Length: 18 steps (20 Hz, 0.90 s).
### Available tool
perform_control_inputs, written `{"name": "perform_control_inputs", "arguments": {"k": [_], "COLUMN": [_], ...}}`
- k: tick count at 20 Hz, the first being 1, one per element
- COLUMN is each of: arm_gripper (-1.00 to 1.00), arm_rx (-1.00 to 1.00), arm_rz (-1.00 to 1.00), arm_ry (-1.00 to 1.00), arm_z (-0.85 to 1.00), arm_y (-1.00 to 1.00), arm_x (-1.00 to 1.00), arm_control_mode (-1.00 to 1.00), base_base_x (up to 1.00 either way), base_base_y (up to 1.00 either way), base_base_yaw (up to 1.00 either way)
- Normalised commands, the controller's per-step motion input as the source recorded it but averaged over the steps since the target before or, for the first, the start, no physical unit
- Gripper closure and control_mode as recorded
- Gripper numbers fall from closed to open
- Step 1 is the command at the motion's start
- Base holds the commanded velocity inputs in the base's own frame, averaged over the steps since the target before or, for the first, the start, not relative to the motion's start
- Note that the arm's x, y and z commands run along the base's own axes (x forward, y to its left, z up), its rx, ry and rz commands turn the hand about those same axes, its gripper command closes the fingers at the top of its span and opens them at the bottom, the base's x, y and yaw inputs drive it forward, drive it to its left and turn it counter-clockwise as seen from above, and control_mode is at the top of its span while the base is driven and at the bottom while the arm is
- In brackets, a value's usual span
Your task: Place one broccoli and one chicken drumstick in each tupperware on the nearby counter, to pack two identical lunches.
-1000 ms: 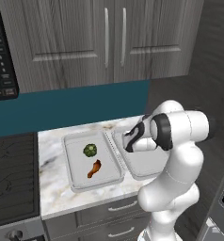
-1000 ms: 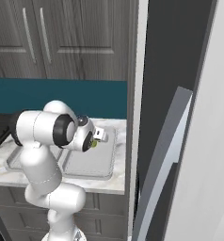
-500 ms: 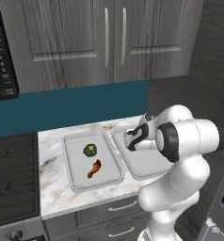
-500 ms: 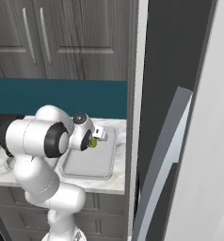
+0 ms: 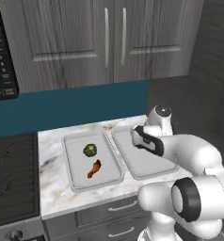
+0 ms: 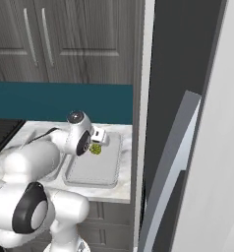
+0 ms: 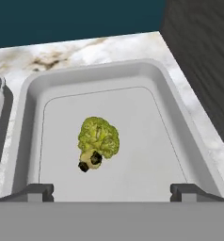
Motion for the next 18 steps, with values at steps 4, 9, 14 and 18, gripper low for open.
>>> {"name": "perform_control_inputs", "arguments": {"k": [4, 9, 14, 18], "arm_gripper": [-1.00, -1.00, -1.00, -1.00], "arm_rx": [-0.01, -0.02, -0.02, -0.06], "arm_rz": [0.00, 0.05, 0.08, 0.10], "arm_ry": [0.26, 0.03, 0.00, 0.00], "arm_z": [0.19, 0.17, 0.33, 0.04], "arm_y": [0.00, 0.00, 0.02, 0.21], "arm_x": [-0.77, -0.86, -0.75, -0.81], "arm_control_mode": [-1.00, -1.00, -1.00, -1.00], "base_base_x": [0.00, 0.00, 0.00, 0.00], "base_base_y": [0.00, 0.00, 0.00, 0.00], "base_base_yaw": [0.00, 0.00, 0.00, 0.00]}}
